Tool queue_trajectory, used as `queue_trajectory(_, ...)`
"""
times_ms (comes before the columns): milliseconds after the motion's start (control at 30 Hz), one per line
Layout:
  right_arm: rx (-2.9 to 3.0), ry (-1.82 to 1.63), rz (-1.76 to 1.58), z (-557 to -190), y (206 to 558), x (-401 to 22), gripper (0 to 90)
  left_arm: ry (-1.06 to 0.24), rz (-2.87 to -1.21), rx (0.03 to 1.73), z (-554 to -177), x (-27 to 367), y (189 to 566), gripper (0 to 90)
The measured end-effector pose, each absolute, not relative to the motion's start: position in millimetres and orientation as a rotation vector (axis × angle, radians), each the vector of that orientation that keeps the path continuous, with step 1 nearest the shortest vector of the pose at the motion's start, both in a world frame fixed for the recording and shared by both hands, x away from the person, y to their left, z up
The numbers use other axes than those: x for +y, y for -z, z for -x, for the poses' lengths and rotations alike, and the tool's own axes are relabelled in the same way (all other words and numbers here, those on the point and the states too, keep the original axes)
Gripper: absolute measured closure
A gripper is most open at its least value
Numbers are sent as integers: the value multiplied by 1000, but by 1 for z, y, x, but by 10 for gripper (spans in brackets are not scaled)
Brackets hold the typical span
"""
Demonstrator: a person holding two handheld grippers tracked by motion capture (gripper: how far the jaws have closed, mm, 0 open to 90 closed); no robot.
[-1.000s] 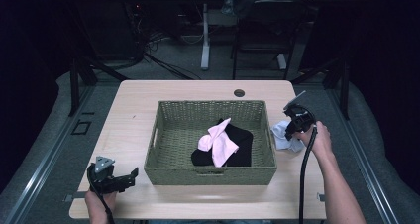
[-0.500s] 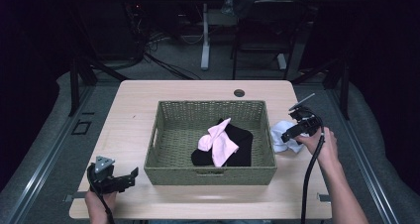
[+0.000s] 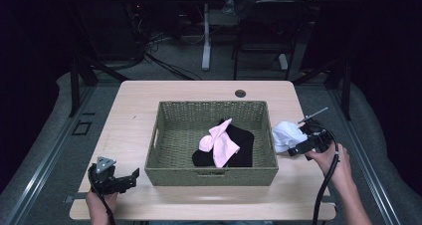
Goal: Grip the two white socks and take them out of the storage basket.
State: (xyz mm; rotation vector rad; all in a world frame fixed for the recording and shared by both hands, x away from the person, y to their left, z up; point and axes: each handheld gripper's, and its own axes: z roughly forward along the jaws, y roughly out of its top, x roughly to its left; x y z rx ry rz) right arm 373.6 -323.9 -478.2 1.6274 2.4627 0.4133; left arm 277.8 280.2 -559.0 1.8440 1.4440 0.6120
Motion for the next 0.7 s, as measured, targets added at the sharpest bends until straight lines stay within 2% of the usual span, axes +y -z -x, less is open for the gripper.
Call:
queue_trajectory(433,2447,-484,-1625,-337,506,-329,0,-608,-1849,1452,-280,279,561,6)
queue_trajectory(700,2441,-482,-1618,-335,513,-336,0,-616,-1851,1447,-280,280,560,6)
